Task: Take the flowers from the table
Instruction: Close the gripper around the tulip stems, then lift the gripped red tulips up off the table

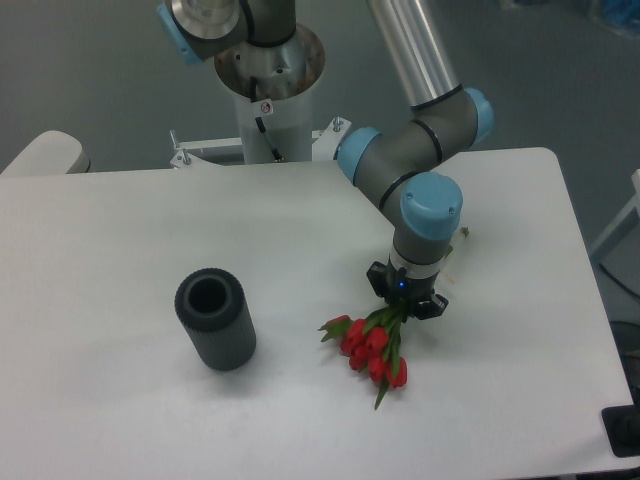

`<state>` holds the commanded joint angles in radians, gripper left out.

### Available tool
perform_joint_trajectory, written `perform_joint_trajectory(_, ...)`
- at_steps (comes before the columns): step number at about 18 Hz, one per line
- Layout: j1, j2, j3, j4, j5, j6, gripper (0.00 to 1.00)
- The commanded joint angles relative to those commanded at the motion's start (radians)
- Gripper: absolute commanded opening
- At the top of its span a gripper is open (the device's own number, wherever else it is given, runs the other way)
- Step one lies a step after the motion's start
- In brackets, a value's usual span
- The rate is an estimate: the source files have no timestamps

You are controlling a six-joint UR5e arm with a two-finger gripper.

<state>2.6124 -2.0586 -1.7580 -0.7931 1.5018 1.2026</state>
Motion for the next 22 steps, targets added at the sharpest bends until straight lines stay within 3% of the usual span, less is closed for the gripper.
perform_joint_trajectory(3,-0.002,0.014,0.015,-0.003,-0.003,0.002,0.25)
perform_joint_trajectory(8,-0.031,0.032,0.101,-0.017,-0.026,-0.002,0.25)
perform_joint_trajectory(16,-0.028,0.06,0.212,-0.018,-0.247,-0.027,0.25)
perform_joint_trajectory(22,0.044,0.075,0.244,-0.018,-0.455,-0.133,0.25)
